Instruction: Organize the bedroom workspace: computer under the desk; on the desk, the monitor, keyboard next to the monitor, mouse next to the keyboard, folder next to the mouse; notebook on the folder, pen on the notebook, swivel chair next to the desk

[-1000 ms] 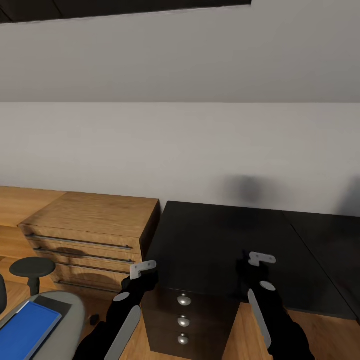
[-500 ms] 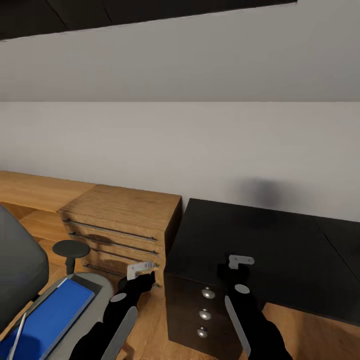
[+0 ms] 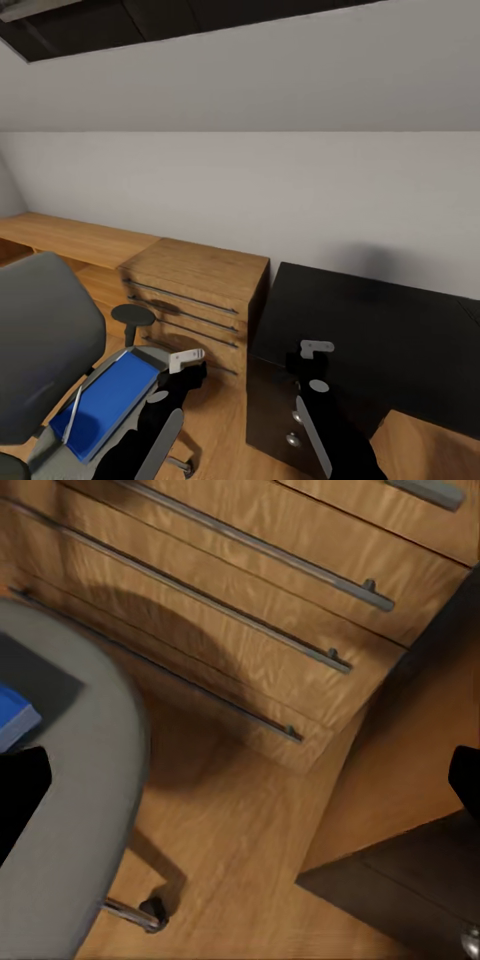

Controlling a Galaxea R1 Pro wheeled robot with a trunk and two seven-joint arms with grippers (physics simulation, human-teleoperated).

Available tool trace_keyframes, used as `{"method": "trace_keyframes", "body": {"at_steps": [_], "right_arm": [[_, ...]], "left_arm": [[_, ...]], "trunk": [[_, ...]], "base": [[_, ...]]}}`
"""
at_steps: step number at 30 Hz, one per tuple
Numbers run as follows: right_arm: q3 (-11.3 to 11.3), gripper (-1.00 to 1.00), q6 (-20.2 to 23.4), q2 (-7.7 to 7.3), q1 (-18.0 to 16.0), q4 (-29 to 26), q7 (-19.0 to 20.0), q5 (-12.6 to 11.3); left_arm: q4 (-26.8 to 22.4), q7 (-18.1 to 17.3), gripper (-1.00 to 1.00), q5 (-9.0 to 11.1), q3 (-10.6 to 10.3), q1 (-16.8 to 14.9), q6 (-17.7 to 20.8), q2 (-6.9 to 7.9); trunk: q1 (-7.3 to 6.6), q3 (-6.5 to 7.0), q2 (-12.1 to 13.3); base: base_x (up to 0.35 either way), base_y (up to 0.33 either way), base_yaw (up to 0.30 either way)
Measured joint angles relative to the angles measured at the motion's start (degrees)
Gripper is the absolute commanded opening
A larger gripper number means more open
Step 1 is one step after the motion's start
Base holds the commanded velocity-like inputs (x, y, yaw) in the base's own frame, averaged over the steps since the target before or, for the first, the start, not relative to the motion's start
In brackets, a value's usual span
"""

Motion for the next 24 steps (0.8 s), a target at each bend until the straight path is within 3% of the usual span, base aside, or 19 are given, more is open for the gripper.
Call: {"method": "trace_keyframes", "body": {"at_steps": [5, 11, 17, 24], "right_arm": [[0.1, -1.0, 0.0, -0.07, 0.0, 0.0, 0.0, 0.0], [0.1, -1.0, 0.0, -0.17, 0.0, 0.0, 0.4, -0.1], [1.3, -1.0, 0.1, -0.24, 0.0, 1.6, 5.9, 0.0], [2.3, -1.0, 0.1, -0.27, 0.0, 2.0, 7.8, 0.0]], "left_arm": [[0.0, 0.0, 1.0, 0.0, 0.0, 0.0, 0.0, -0.02], [0.0, 0.0, 1.0, 0.0, 0.0, 0.0, 0.0, -0.08], [0.0, 0.0, 1.0, 0.0, 0.0, 0.0, 0.0, -0.09], [0.0, 0.0, 1.0, 0.0, 0.0, 0.0, 0.0, -0.09]], "trunk": [[-0.01, -0.28, 0.0], [0.01, -0.35, 0.0], [0.02, -0.36, 0.0], [0.02, -0.36, 0.0]], "base": [[0.244, 0.0, 0.15], [0.055, 0.0, 0.023], [0.005, 0.026, 0.002], [0.0, 0.004, 0.0]]}}
